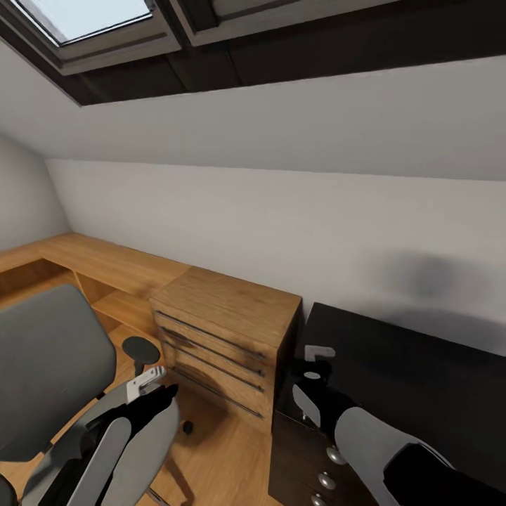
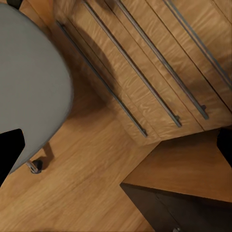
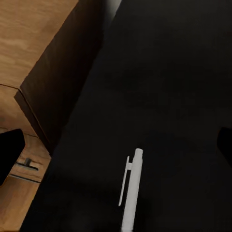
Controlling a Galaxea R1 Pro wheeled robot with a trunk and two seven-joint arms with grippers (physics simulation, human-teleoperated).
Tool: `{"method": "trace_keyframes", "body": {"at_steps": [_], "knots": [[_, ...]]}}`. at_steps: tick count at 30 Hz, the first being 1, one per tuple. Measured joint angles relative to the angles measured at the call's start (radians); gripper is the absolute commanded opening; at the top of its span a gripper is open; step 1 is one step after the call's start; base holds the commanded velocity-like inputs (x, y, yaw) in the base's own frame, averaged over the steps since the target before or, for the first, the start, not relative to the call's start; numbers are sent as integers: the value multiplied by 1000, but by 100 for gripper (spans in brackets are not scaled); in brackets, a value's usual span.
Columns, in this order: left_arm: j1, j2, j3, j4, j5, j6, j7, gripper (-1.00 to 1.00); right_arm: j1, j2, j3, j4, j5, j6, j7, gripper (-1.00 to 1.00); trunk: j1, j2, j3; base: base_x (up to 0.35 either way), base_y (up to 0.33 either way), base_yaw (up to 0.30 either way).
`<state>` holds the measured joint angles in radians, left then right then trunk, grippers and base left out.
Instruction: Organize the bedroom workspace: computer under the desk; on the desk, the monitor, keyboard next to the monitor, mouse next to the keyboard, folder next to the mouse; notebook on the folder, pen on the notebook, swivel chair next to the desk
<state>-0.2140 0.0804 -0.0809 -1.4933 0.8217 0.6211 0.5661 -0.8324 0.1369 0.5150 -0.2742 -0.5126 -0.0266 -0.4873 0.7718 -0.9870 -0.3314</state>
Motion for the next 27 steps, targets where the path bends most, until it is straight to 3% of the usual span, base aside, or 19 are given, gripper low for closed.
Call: {"method": "trace_keyframes", "body": {"at_steps": [1,6,7,10,19,27], "knots": [[0,0,0,-1,0,0,0,100,-15,2,-5,0,-28,72,-1,100,0,0,0,0,0,0],[0,1,1,-1,0,0,1,100,-25,3,-9,-8,-44,191,-3,100,0,0,0,0,0,0],[0,1,2,-1,0,0,1,100,-35,1,-23,-18,-61,249,-4,100,0,0,0,0,0,0],[0,1,3,-1,0,0,2,100,-46,0,-44,-27,-85,292,-3,100,0,0,0,0,0,0],[0,2,4,-1,0,0,2,100,-44,4,-41,-23,-88,190,-4,100,0,0,0,0,0,0],[-1,2,5,-1,-2,0,4,100,-41,2,-43,-22,-91,182,-4,100,0,0,0,0,0,0]]}}
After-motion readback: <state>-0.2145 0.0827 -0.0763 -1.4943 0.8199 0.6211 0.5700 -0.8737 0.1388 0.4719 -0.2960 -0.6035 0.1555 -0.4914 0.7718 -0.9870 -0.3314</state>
